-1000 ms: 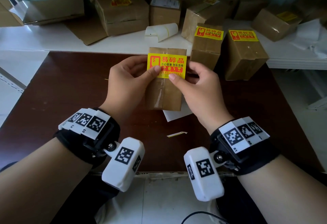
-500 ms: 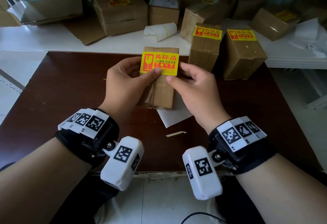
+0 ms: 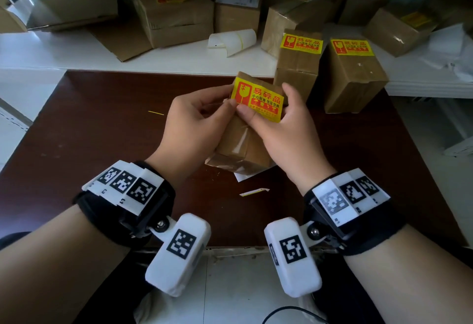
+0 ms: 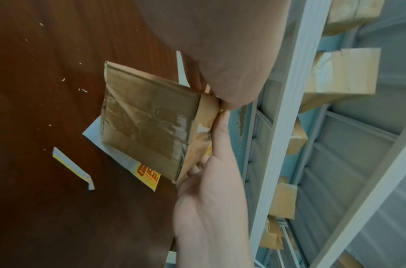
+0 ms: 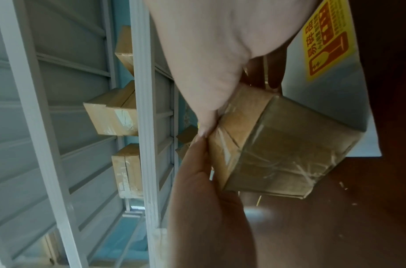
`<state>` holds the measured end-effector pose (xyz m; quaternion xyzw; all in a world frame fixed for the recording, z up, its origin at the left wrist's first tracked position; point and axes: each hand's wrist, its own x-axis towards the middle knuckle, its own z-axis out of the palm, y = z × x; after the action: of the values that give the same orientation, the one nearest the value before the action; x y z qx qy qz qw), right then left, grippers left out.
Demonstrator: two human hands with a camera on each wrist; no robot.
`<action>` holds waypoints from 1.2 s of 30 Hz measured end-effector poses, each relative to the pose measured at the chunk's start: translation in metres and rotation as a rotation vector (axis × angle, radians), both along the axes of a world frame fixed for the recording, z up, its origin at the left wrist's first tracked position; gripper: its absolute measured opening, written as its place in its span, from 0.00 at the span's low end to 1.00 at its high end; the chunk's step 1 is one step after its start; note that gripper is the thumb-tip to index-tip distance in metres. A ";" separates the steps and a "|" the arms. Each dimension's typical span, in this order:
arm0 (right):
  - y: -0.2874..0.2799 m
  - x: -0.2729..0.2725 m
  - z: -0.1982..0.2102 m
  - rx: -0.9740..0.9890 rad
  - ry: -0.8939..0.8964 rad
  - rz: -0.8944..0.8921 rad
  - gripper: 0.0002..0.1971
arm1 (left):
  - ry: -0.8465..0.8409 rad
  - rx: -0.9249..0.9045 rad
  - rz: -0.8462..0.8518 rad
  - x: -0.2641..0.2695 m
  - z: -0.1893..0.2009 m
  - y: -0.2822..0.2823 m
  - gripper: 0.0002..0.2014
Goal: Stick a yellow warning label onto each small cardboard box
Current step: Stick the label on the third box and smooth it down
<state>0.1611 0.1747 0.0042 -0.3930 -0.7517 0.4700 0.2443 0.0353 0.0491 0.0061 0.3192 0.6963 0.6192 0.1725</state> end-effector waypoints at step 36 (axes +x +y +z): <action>-0.003 0.003 0.018 0.029 0.153 0.041 0.24 | -0.143 -0.047 0.057 -0.016 0.000 -0.002 0.05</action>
<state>0.1644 0.1714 0.0227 -0.3367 -0.7454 0.4927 0.2969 0.0196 0.0470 0.0058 0.2500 0.7055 0.6285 0.2114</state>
